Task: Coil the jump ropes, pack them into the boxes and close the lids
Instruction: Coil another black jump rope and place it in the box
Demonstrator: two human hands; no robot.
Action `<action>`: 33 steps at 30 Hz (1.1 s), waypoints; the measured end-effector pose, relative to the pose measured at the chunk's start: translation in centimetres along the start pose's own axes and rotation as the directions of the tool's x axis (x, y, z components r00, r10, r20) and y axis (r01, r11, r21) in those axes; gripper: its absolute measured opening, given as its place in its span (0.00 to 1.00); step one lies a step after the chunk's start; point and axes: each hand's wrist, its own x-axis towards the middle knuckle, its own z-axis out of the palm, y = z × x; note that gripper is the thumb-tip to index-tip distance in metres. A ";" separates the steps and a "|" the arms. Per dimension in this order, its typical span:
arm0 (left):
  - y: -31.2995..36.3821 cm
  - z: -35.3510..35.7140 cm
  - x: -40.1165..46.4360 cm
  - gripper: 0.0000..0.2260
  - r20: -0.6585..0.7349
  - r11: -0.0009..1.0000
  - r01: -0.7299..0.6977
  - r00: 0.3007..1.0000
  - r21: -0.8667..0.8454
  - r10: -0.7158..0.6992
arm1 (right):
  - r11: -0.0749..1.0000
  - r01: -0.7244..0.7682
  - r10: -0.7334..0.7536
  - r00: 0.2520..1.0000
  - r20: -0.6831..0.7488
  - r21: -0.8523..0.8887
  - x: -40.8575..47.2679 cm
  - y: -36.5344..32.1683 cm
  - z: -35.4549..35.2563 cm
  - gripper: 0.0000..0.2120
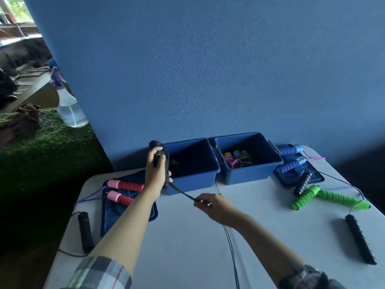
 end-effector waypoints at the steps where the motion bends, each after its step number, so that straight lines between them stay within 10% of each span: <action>1: -0.1 -0.5 0.2 0.09 -0.006 1.000 -0.011 1.000 0.018 0.011 | 1.000 0.005 -0.005 1.000 0.001 -0.024 -0.2 -0.2 -0.5 0.10; 13: 3.3 -6.1 4.0 0.12 -0.085 0.923 -0.198 0.968 0.331 0.238 | 0.997 0.000 0.012 0.988 0.155 -0.078 -4.2 -4.2 -4.1 0.10; 19: 1.7 -5.9 3.6 0.12 0.327 0.541 -0.594 0.794 0.596 0.512 | 0.933 0.130 -0.166 0.983 -0.079 -0.337 -3.4 -4.0 -8.1 0.08; 25: 0.6 -3.4 -0.2 0.23 0.802 0.230 -0.834 0.548 0.501 0.240 | 0.938 0.221 -0.277 0.941 -0.197 -0.266 -2.2 -2.3 -10.6 0.06; 33: -0.7 -0.5 -6.6 0.36 0.935 0.293 -0.896 0.354 0.333 0.023 | 0.953 0.258 -0.267 0.963 -0.037 -0.160 -0.4 -0.2 -11.3 0.05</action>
